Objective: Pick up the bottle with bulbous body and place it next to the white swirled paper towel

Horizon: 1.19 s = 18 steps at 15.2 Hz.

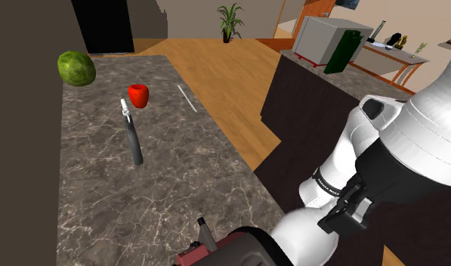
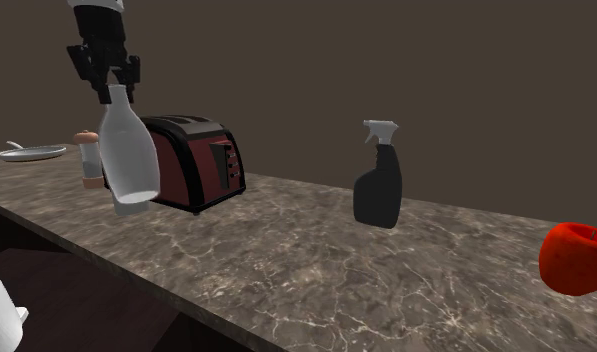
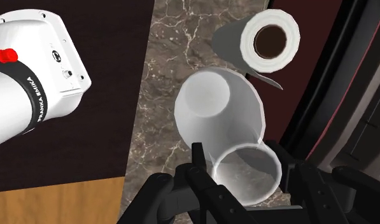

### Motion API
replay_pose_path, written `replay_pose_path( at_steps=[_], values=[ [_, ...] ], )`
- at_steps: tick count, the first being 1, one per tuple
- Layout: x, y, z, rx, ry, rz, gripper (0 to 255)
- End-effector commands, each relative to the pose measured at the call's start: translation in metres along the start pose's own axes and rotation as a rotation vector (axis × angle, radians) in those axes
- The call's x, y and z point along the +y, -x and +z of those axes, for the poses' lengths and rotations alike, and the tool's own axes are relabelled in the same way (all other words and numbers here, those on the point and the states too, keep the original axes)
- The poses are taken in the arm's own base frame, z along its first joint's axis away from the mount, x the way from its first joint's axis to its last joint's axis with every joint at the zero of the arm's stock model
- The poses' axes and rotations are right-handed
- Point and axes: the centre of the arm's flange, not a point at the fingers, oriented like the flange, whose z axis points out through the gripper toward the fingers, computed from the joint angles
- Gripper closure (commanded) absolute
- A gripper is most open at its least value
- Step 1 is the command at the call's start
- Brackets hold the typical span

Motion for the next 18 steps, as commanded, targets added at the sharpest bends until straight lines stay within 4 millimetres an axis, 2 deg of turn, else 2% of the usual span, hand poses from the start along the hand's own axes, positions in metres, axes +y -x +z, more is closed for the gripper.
replay_pose_path(
  at_steps=[1,10,18],
  values=[
    [0.000,0.000,0.010,0.000,-0.001,0.000,255],
    [0.001,0.001,0.058,0.000,-0.001,0.000,255],
    [0.001,0.001,0.060,0.000,-0.001,0.000,255]
  ],
)
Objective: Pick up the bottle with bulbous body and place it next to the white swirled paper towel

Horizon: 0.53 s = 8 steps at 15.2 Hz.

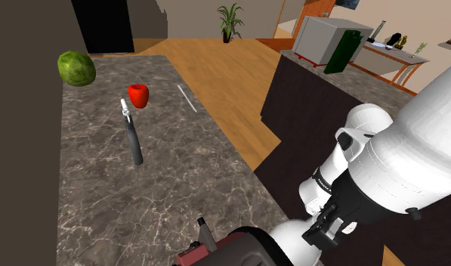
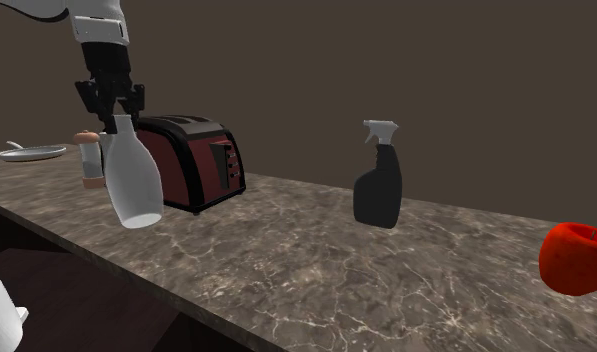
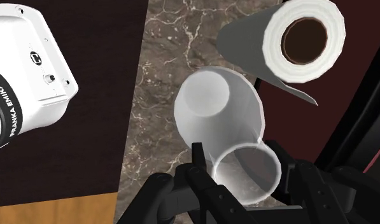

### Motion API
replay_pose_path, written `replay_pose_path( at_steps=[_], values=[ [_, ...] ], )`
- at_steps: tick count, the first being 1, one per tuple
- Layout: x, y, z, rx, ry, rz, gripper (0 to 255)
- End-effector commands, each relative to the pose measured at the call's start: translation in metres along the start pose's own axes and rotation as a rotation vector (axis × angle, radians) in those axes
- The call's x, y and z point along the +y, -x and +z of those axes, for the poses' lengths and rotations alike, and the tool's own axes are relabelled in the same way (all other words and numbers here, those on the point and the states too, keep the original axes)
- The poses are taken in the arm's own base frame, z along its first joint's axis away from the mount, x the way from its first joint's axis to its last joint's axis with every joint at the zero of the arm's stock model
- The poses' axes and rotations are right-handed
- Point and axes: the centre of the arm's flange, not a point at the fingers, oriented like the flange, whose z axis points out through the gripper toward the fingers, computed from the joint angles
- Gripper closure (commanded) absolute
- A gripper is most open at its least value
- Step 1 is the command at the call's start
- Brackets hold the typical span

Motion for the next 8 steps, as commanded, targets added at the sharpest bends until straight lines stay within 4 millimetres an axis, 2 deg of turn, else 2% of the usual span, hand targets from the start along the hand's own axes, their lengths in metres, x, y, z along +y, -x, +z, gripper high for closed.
replay_pose_path(
  at_steps=[1,2,7,8],
  values=[
    [0.000,0.000,0.000,0.000,0.000,0.000,255],
    [0.000,0.000,0.000,0.000,0.000,0.000,0],
    [0.000,0.000,0.000,0.000,0.000,0.000,0],
    [0.000,0.000,-0.013,0.000,0.000,0.000,0]
  ],
)
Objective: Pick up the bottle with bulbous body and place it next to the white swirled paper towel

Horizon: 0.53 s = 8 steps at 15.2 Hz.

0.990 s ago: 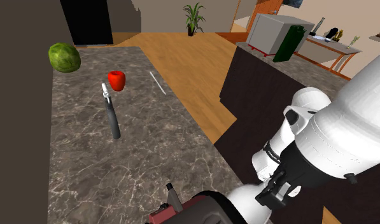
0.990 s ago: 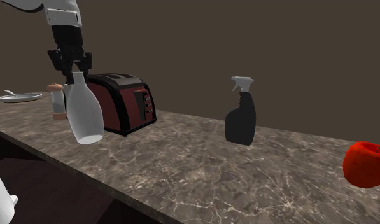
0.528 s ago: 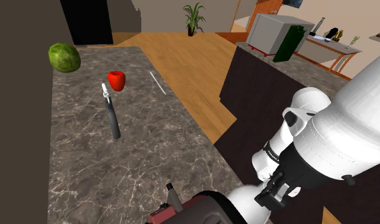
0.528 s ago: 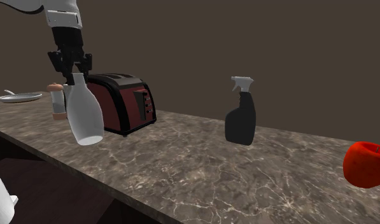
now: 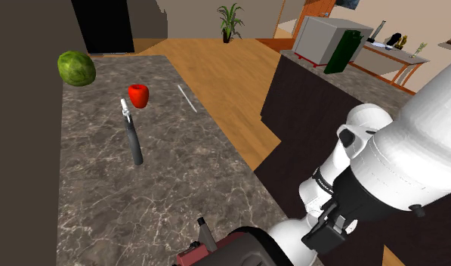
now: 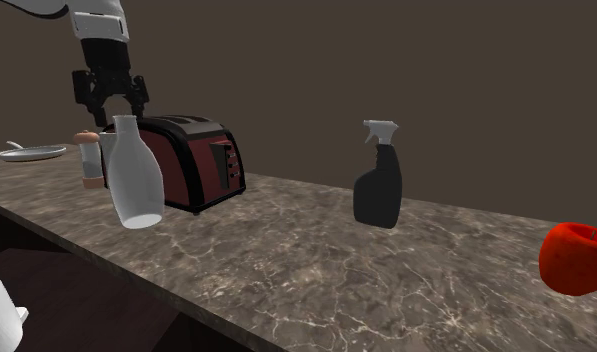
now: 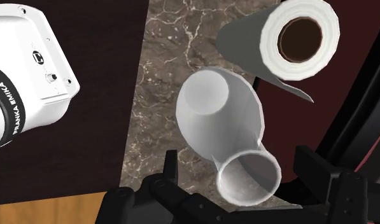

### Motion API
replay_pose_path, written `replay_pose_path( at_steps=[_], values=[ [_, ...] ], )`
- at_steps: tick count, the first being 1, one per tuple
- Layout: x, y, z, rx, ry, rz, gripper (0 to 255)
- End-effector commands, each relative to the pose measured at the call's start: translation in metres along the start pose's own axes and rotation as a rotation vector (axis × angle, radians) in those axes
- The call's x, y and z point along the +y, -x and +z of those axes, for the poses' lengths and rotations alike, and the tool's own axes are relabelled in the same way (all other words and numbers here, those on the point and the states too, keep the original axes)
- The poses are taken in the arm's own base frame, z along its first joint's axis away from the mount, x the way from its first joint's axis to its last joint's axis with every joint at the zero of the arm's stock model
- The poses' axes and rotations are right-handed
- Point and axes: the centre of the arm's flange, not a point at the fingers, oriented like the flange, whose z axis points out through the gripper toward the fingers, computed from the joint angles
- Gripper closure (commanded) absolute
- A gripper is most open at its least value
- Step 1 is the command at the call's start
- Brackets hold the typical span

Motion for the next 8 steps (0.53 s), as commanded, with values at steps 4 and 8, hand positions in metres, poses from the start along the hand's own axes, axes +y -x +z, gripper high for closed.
replay_pose_path(
  at_steps=[4,8],
  values=[
    [0.000,0.001,-0.044,0.000,0.000,0.000,0],
    [0.000,0.001,-0.044,0.000,0.000,0.000,0]
  ],
)
